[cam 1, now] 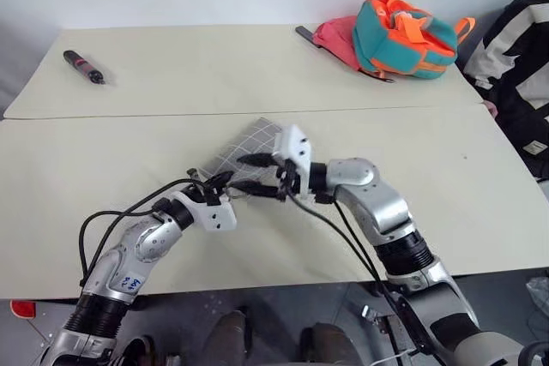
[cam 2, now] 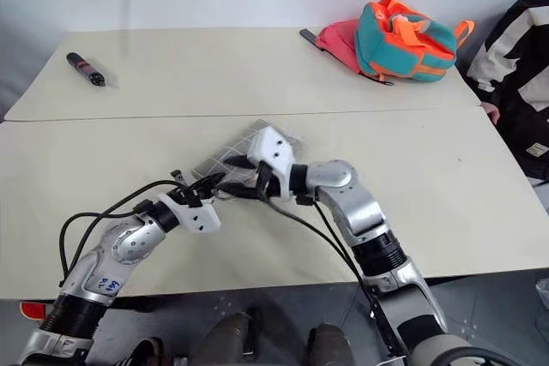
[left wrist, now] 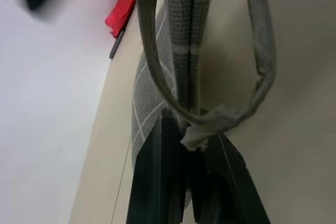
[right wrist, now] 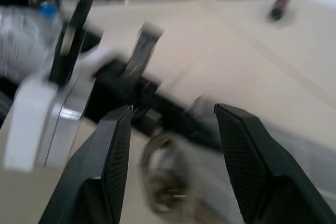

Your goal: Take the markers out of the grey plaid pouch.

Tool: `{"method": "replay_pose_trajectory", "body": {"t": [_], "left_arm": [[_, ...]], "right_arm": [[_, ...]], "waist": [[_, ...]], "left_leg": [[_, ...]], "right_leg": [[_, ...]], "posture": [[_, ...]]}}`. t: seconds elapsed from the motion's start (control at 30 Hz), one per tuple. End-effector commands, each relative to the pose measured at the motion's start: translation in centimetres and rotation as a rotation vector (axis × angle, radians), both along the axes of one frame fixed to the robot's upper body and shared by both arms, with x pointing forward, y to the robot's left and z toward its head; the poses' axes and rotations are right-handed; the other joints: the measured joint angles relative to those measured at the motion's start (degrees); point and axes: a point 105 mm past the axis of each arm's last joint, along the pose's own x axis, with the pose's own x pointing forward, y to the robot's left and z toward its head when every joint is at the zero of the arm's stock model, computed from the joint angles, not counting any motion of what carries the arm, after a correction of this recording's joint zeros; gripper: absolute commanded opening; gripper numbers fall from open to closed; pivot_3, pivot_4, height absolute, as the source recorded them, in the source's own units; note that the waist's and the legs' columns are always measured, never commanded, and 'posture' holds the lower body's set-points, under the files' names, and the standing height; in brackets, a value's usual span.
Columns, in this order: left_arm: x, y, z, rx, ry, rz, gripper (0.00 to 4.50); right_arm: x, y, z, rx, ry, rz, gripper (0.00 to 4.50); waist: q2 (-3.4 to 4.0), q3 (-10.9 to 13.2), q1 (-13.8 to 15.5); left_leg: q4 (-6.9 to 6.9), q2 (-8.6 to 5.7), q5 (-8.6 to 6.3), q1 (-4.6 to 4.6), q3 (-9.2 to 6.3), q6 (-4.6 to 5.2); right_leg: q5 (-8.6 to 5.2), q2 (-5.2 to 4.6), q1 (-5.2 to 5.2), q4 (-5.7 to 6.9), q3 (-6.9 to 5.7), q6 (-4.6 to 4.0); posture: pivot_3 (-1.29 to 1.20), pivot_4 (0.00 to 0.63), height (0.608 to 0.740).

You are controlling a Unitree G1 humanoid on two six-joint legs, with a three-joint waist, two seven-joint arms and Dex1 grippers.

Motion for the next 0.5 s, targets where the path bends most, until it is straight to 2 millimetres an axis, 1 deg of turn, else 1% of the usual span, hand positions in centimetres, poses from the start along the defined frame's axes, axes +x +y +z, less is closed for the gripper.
{"method": "replay_pose_trajectory", "body": {"t": [0.03, 0.1, 0.17, 0.23, 0.43, 0.5], "left_arm": [[-0.5, -0.8, -0.2, 0.012, 0.006, -0.029, 0.00], [-0.6, -0.8, -0.1, 0.008, 0.001, -0.029, 0.00], [-0.7, -0.7, -0.2, 0.014, 0.003, -0.021, 0.00], [-0.7, -0.5, -0.4, 0.020, 0.006, -0.013, 0.00], [-0.5, -0.4, -0.1, 0.014, -0.006, -0.002, 0.00], [-0.5, -0.4, -0.1, 0.015, -0.009, -0.004, 0.00]], "right_arm": [[0.6, 0.1, 1.4, 0.009, -0.054, -0.018, 2.57], [1.3, 0.2, 1.9, 0.038, -0.035, -0.053, 2.57], [1.2, 0.1, 2.0, 0.042, -0.007, -0.045, 2.57], [1.0, -0.1, 1.8, 0.030, 0.014, -0.032, 2.57], [1.1, -0.7, 0.7, -0.061, -0.036, -0.027, 2.57], [1.3, -1.0, 0.6, -0.076, -0.043, -0.029, 2.21]], "waist": [[0.00, 0.0, 0.0], [0.00, 0.0, -0.1], [-0.01, 0.0, -0.1], [-0.03, 0.0, -0.1], [-0.03, 0.0, -0.1], [-0.03, 0.0, -0.1]], "left_leg": [[0.00, 0.00, 0.00, 0.00, 0.02, 0.00], [0.00, 0.02, 0.00, 0.01, 0.06, 0.00], [0.00, 0.06, 0.00, 0.01, 0.08, 0.00], [0.00, 0.07, 0.00, 0.02, 0.08, 0.00], [0.00, 0.07, 0.00, 0.01, 0.13, 0.00], [0.00, 0.07, 0.00, 0.01, 0.15, 0.01]], "right_leg": [[0.00, 0.00, 0.00, 0.00, 0.00, 0.00], [0.00, 0.02, 0.00, 0.00, 0.00, 0.00], [0.00, 0.03, -0.02, 0.00, 0.00, 0.00], [0.00, 0.04, -0.03, 0.01, 0.00, 0.00], [0.00, 0.03, -0.04, 0.01, 0.00, 0.00], [0.00, 0.02, -0.04, 0.00, 0.00, 0.00]], "posture": [[0.00, 0.150, 0.740], [0.00, 0.150, 0.740], [0.00, 0.150, 0.740], [0.00, 0.150, 0.740], [0.00, 0.150, 0.740], [0.00, 0.150, 0.740]]}}
